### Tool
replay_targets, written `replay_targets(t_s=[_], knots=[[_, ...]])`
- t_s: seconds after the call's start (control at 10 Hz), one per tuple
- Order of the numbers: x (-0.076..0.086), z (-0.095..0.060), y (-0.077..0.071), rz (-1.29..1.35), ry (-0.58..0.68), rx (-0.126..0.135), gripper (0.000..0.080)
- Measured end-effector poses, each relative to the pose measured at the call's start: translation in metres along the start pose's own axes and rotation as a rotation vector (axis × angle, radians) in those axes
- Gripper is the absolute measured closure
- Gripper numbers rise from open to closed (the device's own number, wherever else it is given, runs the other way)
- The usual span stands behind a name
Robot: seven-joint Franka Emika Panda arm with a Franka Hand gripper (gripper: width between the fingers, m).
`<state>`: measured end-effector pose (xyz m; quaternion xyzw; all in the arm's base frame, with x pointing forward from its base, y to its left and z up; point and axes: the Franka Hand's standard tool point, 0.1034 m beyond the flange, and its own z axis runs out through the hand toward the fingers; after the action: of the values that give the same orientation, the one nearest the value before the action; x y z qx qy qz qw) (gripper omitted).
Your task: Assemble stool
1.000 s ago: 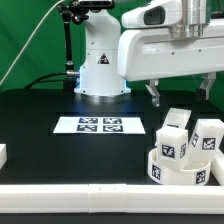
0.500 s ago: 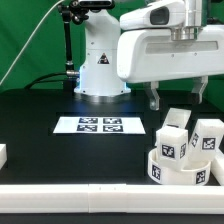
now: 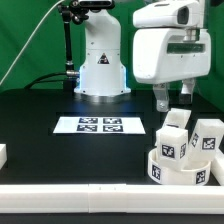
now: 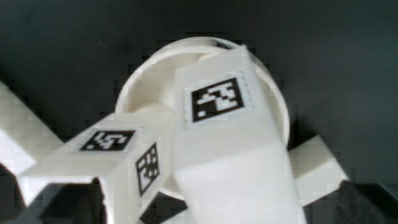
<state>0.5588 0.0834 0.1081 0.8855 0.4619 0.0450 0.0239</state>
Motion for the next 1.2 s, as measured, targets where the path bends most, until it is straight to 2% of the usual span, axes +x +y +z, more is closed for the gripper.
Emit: replay_targets(t_s=[0.4, 0.6, 0.7, 0.8, 0.9, 1.0, 1.2], knots=[[-0.006, 0.009, 0.0, -0.333, -0.034, -0.003, 0.015], [-0.009, 0.012, -0.001, -0.363, -0.042, -0.001, 0.015], [-0.01, 0.014, -0.002, -0.354, -0.046, 0.002, 0.0288], [-0.01, 0.015, -0.002, -0.352, -0.047, 0.003, 0.0288], [-0.01, 0.016, -0.002, -0.351, -0.048, 0.005, 0.0428], [-0.011, 0.017, -0.002, -0.35, -0.049, 0.005, 0.0465], [-0.012, 0.017, -0.001, -0.332, -0.049, 0.005, 0.0465]])
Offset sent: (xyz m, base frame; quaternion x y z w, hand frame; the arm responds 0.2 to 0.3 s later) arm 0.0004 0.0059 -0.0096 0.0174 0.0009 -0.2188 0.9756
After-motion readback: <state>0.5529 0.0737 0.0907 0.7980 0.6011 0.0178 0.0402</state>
